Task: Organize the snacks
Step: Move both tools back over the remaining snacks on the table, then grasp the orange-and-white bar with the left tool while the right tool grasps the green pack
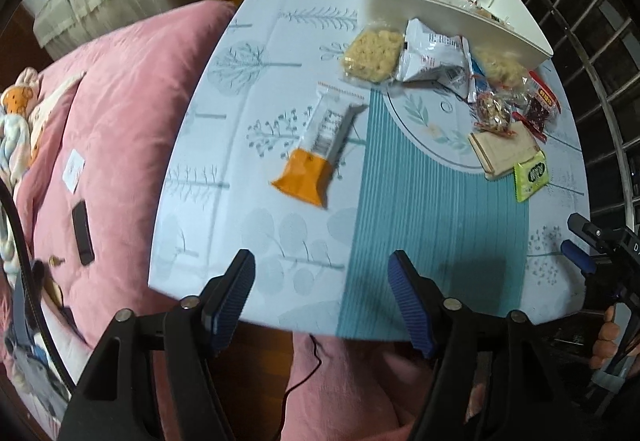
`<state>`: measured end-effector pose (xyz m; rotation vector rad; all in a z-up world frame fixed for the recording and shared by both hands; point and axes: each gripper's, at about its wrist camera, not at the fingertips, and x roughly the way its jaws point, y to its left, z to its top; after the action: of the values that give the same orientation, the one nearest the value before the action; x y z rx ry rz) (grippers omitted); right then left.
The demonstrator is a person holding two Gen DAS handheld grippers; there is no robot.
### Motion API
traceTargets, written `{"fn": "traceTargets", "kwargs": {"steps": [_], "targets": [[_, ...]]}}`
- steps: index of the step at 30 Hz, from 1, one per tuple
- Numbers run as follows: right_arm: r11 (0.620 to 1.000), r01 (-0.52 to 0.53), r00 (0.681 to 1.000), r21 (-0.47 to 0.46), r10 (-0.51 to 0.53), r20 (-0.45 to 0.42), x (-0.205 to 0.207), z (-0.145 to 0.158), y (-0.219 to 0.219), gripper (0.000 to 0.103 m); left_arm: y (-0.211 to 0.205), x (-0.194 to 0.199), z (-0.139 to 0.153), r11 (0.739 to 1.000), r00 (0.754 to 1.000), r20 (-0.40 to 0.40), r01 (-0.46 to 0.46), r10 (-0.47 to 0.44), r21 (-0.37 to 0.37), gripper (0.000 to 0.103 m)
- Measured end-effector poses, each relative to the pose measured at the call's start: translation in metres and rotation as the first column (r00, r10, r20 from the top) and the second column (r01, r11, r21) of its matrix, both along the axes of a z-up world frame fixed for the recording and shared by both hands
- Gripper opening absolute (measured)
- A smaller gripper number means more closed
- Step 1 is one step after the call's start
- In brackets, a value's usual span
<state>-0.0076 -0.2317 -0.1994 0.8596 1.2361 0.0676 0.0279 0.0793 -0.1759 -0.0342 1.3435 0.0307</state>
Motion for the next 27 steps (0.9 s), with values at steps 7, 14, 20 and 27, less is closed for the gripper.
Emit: {"fn": "traceTargets", "kwargs": {"steps": [7, 14, 20, 27], "targets": [[0.993, 0.108, 0.994, 0.042, -0.107, -0.023, 0.007, -0.012, 0.011, 0.060, 0.004, 0.029, -0.022, 0.995, 0.996, 0.023, 0.086, -0.087, 0.042, 0.070], [0.977, 0.214, 0.976, 0.018, -0.213, -0.035, 0.024, -0.017, 0.026, 0.060, 0.018, 0.067, -0.043, 0.988, 0.988, -0.011, 0.151, -0.151, 0.035, 0.070], [0.950, 0.312, 0.948, -0.029, -0.313, -0.054, 0.041, -0.022, 0.035, 0.060, 0.031, 0.108, -0.053, 0.976, 0.976, -0.019, 0.216, -0.215, 0.015, 0.070], [0.895, 0.429, 0.897, -0.123, -0.438, -0.059, 0.054, -0.025, 0.044, 0.060, 0.035, 0.138, -0.077, 0.960, 0.958, -0.071, 0.276, -0.278, -0.039, 0.070]]}}
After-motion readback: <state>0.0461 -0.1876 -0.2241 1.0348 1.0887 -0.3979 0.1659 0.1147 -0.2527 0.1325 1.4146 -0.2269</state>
